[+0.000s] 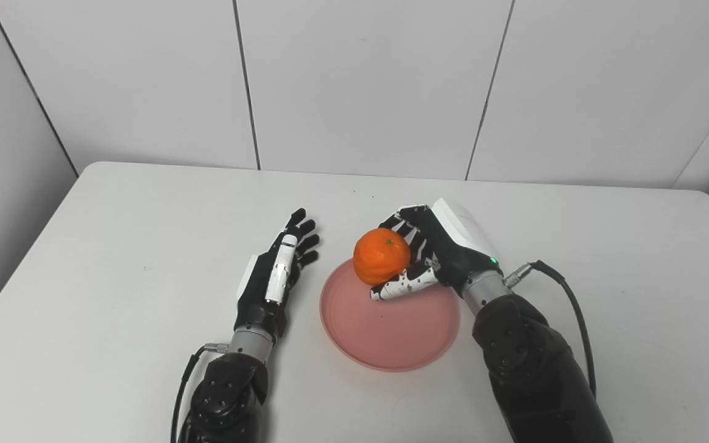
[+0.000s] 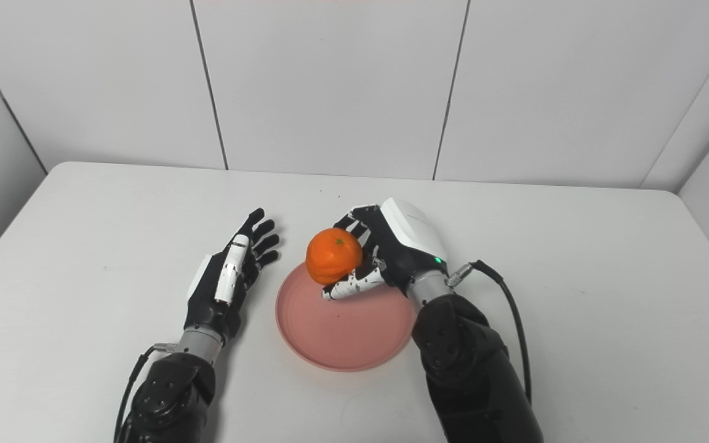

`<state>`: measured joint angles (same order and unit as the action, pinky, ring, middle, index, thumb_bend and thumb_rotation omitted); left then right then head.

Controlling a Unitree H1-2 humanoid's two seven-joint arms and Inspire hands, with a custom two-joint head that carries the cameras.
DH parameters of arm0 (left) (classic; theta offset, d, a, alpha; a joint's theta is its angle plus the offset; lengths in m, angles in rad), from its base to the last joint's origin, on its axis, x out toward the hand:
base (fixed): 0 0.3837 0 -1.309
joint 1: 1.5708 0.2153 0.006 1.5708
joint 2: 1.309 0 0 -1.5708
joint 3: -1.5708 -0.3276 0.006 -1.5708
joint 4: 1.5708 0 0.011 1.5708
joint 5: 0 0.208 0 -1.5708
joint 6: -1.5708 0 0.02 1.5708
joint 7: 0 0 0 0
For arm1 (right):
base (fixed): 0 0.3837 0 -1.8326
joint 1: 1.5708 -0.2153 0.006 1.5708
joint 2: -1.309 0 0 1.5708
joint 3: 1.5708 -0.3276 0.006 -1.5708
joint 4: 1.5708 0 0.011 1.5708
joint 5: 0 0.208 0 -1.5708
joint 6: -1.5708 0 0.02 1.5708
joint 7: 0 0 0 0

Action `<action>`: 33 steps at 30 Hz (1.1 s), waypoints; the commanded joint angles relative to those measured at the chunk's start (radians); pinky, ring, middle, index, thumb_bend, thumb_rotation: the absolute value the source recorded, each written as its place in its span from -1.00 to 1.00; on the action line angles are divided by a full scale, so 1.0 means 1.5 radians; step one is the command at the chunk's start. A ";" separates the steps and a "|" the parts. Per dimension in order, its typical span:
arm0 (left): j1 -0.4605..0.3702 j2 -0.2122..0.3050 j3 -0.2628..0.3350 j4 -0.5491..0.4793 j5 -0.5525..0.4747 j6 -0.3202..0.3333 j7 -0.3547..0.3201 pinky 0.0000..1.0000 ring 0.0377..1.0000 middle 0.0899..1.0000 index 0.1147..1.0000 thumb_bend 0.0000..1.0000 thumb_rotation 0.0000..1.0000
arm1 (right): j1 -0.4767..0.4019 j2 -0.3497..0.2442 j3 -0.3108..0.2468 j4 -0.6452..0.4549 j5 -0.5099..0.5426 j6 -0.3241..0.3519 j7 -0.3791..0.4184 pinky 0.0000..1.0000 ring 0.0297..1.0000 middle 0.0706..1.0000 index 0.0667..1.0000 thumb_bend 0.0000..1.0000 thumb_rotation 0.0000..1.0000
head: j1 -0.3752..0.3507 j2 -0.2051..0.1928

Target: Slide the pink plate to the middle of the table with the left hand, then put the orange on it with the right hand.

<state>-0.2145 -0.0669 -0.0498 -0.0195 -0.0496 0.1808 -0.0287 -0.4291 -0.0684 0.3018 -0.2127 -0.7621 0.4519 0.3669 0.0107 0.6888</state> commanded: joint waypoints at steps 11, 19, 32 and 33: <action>-0.030 -0.007 -0.009 -0.010 0.019 -0.023 0.007 0.73 0.78 0.83 0.80 -0.18 1.00 | -0.004 -0.001 0.047 0.020 -0.010 -0.016 -0.032 -0.43 -0.31 -0.22 -0.04 0.05 -1.00 | 0.009 0.010; -0.032 -0.009 -0.007 -0.011 0.014 -0.020 0.006 0.74 0.78 0.83 0.80 -0.18 1.00 | 0.006 -0.012 0.072 0.039 -0.014 -0.026 -0.041 -0.39 -0.26 -0.18 -0.07 0.06 -1.00 | 0.008 0.018; -0.034 -0.009 -0.003 -0.015 0.009 -0.013 0.007 0.74 0.78 0.83 0.81 -0.20 1.00 | 0.008 -0.039 0.112 0.055 -0.064 -0.041 -0.067 -0.43 -0.29 -0.21 -0.04 0.06 -1.00 | 0.003 0.027; -0.034 -0.009 -0.003 -0.015 0.010 -0.013 0.007 0.75 0.78 0.83 0.81 -0.21 1.00 | 0.008 -0.040 0.114 0.057 -0.066 -0.044 -0.069 -0.45 -0.30 -0.22 -0.03 0.05 -1.00 | 0.003 0.027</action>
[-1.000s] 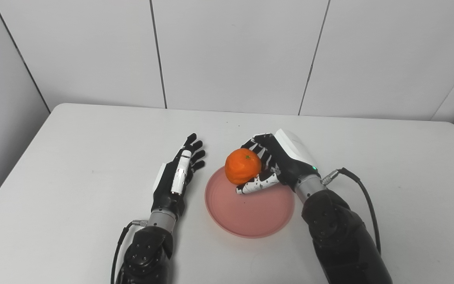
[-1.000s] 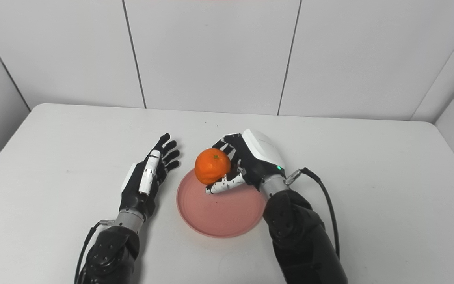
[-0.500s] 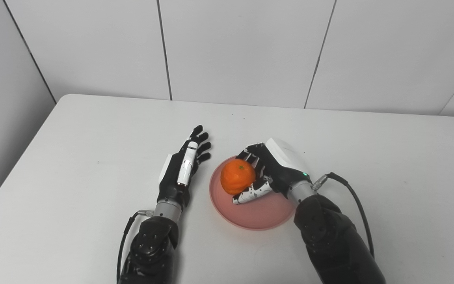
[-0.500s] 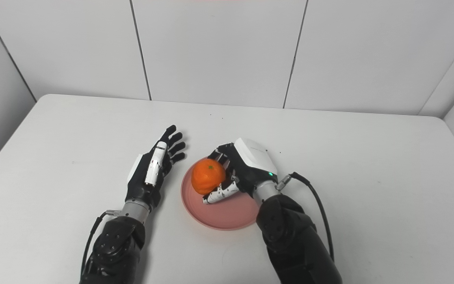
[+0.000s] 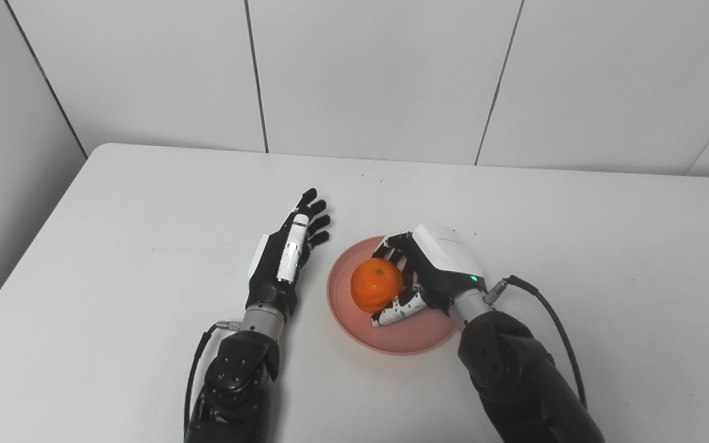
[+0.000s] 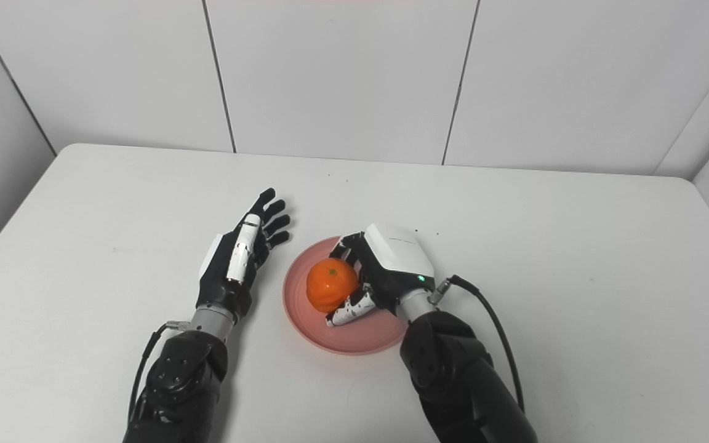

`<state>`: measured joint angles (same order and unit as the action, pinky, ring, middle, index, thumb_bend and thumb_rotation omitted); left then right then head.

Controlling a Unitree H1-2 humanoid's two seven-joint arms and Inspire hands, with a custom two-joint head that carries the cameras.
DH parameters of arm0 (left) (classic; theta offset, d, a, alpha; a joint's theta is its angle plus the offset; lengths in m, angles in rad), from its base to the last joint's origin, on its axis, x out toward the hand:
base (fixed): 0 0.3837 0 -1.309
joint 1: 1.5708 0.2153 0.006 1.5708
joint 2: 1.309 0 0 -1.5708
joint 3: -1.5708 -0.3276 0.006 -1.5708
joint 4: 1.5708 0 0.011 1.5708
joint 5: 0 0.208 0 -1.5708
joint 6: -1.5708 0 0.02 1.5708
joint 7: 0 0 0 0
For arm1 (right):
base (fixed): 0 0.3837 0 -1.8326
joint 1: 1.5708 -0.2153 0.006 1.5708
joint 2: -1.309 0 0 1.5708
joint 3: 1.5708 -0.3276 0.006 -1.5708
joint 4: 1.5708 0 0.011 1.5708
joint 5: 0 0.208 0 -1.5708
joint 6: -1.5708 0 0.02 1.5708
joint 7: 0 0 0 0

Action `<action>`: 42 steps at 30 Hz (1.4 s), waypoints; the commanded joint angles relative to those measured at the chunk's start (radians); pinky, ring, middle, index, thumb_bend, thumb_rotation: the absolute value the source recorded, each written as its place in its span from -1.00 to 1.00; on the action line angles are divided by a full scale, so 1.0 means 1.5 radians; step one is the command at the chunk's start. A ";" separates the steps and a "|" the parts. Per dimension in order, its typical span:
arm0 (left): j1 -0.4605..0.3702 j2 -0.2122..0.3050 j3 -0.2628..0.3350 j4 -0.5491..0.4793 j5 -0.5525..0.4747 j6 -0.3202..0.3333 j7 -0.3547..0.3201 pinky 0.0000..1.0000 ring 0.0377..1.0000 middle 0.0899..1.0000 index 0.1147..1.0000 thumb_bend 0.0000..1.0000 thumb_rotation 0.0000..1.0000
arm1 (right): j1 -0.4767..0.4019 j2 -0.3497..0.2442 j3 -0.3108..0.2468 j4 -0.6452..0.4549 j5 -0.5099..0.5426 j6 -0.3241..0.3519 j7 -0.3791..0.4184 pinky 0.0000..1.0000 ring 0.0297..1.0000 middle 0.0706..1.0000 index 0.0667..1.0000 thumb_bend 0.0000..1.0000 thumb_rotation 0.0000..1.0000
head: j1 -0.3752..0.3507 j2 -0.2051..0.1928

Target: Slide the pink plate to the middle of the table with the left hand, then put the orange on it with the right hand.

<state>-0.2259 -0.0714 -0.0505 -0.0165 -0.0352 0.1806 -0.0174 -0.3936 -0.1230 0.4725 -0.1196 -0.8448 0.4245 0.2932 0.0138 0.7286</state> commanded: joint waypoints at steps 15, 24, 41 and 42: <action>-0.027 -0.008 0.003 -0.018 -0.007 -0.003 -0.001 0.77 0.80 0.85 0.83 -0.22 1.00 | -0.012 -0.001 -0.008 -0.013 -0.019 -0.018 -0.001 -0.33 -0.14 -0.11 0.03 0.20 -0.91 | -0.006 0.000; -0.026 -0.008 0.005 -0.020 -0.009 -0.001 -0.002 0.77 0.80 0.85 0.83 -0.24 1.00 | -0.010 0.010 -0.039 -0.060 -0.020 0.030 0.129 -0.30 -0.06 0.16 0.63 0.99 -0.37 | -0.011 0.000; -0.027 -0.011 0.010 -0.024 -0.010 0.008 -0.001 0.77 0.80 0.84 0.82 -0.26 1.00 | -0.033 -0.002 -0.135 -0.139 0.030 0.030 0.304 0.66 0.91 1.00 1.00 1.00 -0.14 | -0.015 0.000; -0.027 -0.010 0.010 -0.023 -0.009 0.007 -0.001 0.77 0.80 0.84 0.82 -0.26 1.00 | -0.036 -0.002 -0.142 -0.147 0.031 0.030 0.311 0.67 0.91 1.00 1.00 1.00 -0.13 | -0.016 0.000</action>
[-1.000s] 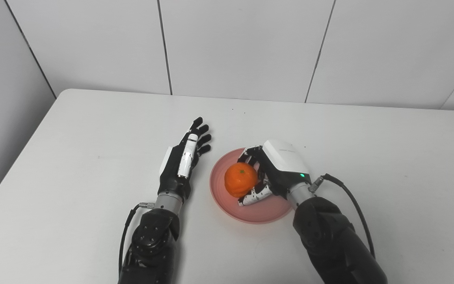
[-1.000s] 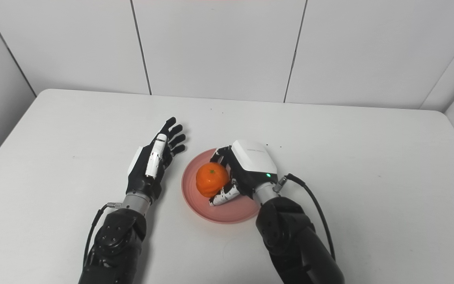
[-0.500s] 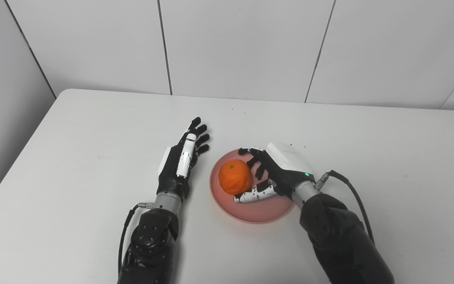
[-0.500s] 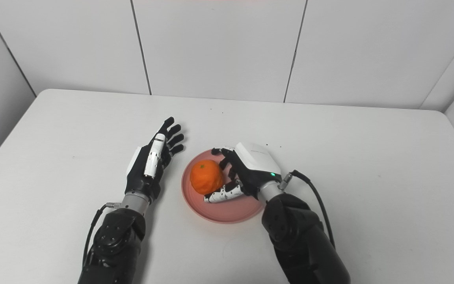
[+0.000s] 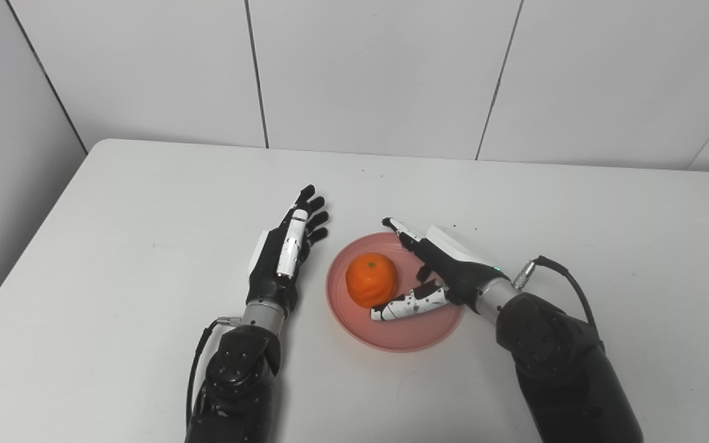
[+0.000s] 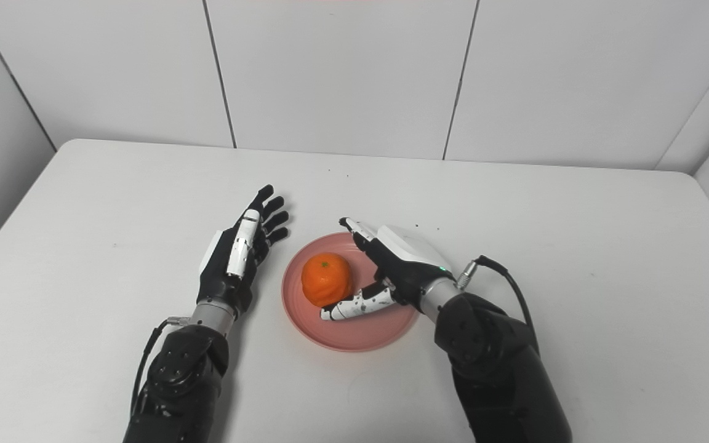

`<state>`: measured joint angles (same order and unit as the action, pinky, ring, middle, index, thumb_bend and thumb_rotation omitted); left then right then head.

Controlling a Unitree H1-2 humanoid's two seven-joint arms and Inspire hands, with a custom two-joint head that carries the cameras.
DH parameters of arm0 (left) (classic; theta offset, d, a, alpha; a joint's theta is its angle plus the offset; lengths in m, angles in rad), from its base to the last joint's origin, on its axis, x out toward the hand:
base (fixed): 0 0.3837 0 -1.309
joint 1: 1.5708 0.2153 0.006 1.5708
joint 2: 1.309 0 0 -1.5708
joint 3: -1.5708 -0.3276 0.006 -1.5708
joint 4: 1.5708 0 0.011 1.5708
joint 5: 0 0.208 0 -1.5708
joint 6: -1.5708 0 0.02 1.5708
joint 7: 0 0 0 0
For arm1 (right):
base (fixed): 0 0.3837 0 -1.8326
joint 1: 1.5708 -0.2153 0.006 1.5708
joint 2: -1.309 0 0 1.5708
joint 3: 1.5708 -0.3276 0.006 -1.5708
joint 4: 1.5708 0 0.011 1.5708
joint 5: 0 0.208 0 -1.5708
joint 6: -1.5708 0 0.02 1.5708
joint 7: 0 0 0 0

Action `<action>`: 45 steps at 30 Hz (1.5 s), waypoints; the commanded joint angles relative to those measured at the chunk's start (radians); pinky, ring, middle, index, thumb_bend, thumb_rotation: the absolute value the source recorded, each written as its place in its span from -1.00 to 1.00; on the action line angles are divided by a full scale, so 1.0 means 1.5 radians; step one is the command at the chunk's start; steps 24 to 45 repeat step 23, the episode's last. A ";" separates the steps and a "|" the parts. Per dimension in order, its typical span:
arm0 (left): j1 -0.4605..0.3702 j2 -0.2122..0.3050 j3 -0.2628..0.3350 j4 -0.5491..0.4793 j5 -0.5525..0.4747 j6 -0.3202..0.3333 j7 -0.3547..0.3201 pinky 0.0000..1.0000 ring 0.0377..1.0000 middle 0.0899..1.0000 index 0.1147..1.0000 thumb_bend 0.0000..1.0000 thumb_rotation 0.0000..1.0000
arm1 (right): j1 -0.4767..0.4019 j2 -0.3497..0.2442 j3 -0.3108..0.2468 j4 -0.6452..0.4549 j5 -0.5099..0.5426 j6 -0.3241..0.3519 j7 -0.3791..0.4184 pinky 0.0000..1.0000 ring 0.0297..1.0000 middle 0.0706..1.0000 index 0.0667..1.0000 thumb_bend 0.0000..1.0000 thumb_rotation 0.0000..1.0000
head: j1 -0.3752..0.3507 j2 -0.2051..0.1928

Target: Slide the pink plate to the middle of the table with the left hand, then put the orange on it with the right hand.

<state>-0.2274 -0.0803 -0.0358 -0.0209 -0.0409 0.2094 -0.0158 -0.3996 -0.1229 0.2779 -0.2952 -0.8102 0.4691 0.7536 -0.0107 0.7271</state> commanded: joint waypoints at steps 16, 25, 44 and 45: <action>-0.023 0.001 0.000 -0.025 -0.004 -0.010 -0.001 0.76 0.78 0.82 0.80 -0.25 1.00 | -0.086 0.000 -0.145 -0.142 0.001 0.000 0.091 0.80 1.00 1.00 1.00 1.00 -0.10 | -0.015 -0.003; -0.021 0.004 0.003 -0.023 -0.012 -0.014 -0.005 0.77 0.78 0.83 0.81 -0.26 1.00 | -0.065 -0.009 -0.190 -0.196 0.004 0.000 0.081 0.62 0.89 0.98 1.00 1.00 -0.03 | -0.026 -0.011; -0.021 0.004 0.003 -0.023 -0.012 -0.014 -0.005 0.77 0.78 0.83 0.81 -0.26 1.00 | -0.065 -0.009 -0.190 -0.196 0.004 0.000 0.081 0.62 0.89 0.98 1.00 1.00 -0.03 | -0.026 -0.011; -0.021 0.004 0.003 -0.023 -0.012 -0.014 -0.005 0.77 0.78 0.83 0.81 -0.26 1.00 | -0.065 -0.009 -0.190 -0.196 0.004 0.000 0.081 0.62 0.89 0.98 1.00 1.00 -0.03 | -0.026 -0.011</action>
